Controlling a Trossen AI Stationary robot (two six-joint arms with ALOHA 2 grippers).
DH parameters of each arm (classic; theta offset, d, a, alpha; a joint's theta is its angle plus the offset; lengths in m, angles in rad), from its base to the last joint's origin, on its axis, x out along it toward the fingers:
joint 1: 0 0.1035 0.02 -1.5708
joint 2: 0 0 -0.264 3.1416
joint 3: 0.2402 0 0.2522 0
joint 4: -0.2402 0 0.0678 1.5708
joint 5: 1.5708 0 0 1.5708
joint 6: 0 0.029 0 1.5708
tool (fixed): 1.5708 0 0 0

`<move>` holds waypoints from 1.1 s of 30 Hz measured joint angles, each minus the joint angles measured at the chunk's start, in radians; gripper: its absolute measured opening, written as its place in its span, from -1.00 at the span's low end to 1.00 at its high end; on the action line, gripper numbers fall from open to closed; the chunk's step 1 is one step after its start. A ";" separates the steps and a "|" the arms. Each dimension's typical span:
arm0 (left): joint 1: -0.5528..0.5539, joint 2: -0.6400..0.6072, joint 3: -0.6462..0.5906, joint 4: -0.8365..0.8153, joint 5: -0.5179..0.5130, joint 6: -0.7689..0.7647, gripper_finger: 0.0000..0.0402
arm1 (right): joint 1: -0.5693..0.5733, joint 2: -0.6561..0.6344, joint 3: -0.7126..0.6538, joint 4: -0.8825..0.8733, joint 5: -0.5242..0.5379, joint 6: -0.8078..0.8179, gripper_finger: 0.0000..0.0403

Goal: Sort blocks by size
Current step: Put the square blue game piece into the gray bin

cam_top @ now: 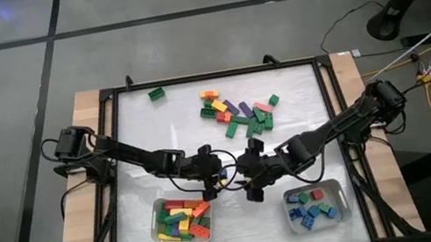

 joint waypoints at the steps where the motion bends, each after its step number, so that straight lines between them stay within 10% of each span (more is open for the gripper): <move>1: 0.000 0.000 0.000 0.000 0.000 0.000 -0.59 | 0.000 0.000 0.000 0.000 -0.007 0.000 0.45; 33: 0.000 0.000 0.000 -0.002 0.000 -0.056 -0.59 | 0.000 0.000 0.000 0.005 -0.119 0.001 0.52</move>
